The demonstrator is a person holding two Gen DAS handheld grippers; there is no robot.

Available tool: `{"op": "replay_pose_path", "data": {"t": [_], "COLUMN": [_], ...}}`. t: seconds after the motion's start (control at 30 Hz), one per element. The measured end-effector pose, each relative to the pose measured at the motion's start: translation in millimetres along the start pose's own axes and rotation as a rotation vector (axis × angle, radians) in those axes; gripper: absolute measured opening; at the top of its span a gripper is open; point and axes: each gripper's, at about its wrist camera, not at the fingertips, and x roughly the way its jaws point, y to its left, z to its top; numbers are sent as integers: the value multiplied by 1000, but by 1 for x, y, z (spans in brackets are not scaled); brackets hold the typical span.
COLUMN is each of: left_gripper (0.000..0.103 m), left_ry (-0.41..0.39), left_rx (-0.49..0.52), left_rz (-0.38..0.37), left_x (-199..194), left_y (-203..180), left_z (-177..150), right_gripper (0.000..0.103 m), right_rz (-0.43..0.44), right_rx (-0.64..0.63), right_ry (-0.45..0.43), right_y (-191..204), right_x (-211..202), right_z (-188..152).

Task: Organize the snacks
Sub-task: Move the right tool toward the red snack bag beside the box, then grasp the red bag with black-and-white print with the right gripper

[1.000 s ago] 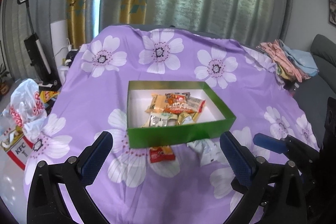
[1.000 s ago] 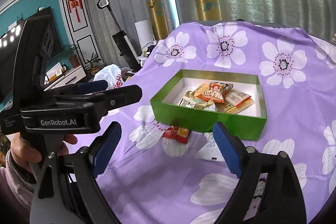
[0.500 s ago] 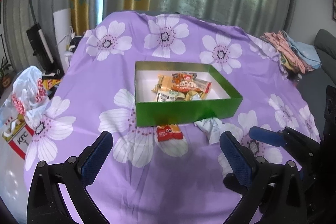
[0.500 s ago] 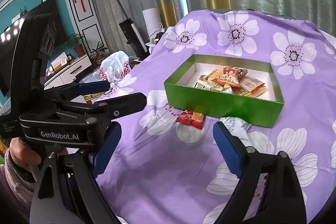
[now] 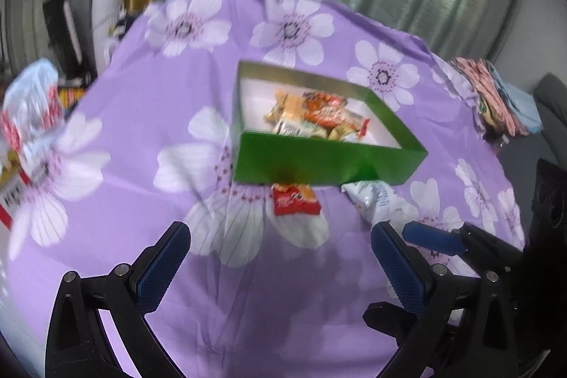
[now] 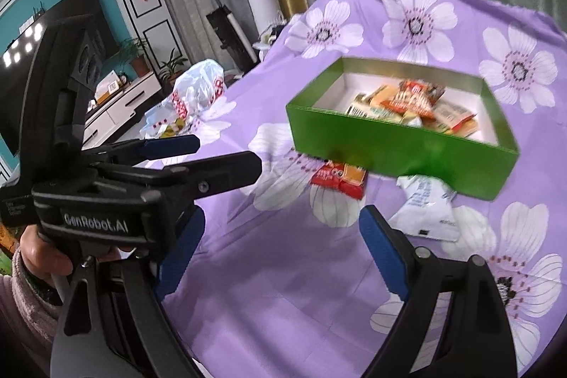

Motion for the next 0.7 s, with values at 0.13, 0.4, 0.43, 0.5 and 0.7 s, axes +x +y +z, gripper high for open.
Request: {"op": "replay_pose_path", "data": {"t": [0.13, 0.4, 0.43, 0.5, 0.7], "left_gripper": [101, 101, 101, 101, 97], "left_ry": [36, 73, 78, 87, 111], "left_rx": [-67, -63, -58, -38, -7], "left_rz": [-41, -111, -120, -147, -201], "left_x": [14, 43, 46, 55, 81], "left_y": [22, 30, 29, 25, 19], "left_z": [-7, -7, -5, -1, 12], "right_gripper": [88, 79, 79, 78, 73], "right_rz": [22, -34, -43, -75, -120], "right_rx": [8, -24, -28, -49, -70], "right_ry": [48, 115, 121, 132, 159], "right_y": [-3, -13, -15, -19, -32], "right_x": [22, 70, 74, 85, 108], "right_z": [-4, 3, 5, 10, 21]}}
